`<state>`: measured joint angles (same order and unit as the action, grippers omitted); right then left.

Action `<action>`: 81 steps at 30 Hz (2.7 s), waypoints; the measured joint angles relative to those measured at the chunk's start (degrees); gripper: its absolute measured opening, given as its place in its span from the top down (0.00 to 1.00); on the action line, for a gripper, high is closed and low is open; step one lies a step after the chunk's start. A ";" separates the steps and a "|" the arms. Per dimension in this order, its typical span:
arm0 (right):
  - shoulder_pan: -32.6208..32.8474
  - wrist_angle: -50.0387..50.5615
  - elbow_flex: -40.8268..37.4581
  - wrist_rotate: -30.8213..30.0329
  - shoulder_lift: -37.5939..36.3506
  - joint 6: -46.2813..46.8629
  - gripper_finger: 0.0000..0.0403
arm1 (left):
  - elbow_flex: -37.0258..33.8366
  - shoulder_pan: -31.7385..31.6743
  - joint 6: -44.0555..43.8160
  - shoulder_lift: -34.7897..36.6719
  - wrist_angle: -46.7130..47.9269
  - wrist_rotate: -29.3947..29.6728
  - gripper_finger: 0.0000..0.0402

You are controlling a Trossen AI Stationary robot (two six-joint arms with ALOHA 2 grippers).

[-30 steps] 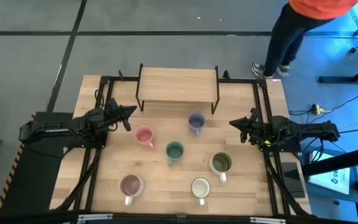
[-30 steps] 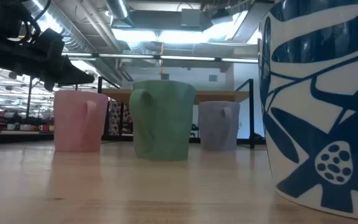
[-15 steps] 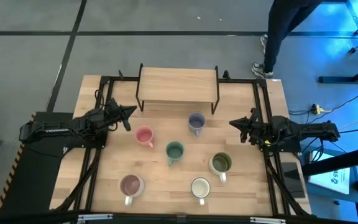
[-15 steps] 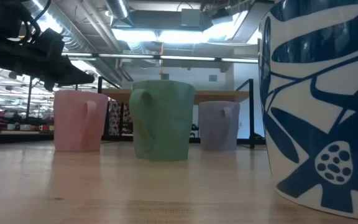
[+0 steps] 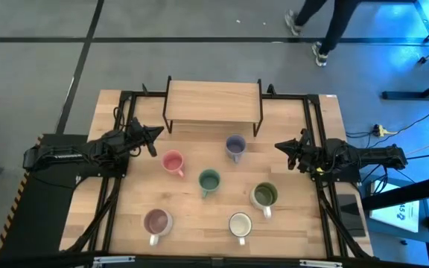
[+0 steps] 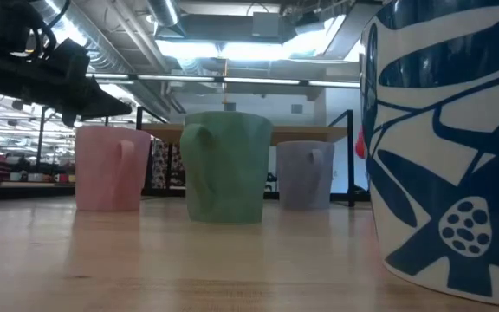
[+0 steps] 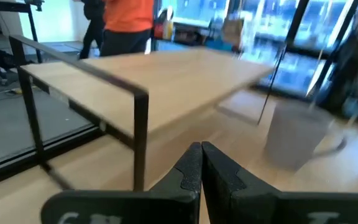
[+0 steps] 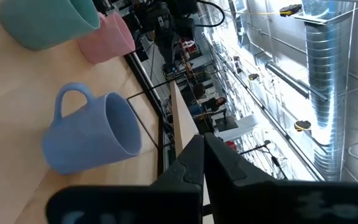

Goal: Place coffee mugs
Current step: Put the pink mug on the shelf

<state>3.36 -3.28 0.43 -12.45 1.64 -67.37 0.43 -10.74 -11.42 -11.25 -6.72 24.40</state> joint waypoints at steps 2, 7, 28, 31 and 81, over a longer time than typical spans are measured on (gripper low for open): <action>0.00 -0.13 0.00 0.32 -0.01 0.02 1.00 | 0.00 0.00 -3.68 0.02 -2.86 -0.35 1.00; 0.00 -6.99 0.00 8.13 -0.01 9.10 1.00 | 0.00 0.00 -9.98 0.02 -13.17 2.10 1.00; 0.00 -34.36 0.00 -0.44 -0.03 40.06 1.00 | 0.00 0.02 -26.45 0.01 -30.31 0.01 1.00; 0.01 -34.42 0.00 0.01 -0.02 40.62 1.00 | 0.00 0.02 -26.34 0.01 -30.72 1.08 1.00; 0.00 63.54 63.43 -15.85 36.00 66.27 0.52 | 67.04 0.04 -30.47 -32.21 69.86 -21.30 0.77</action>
<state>3.36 60.26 63.86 -28.29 37.63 -1.11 67.46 -10.70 -41.89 -43.46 63.14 3.11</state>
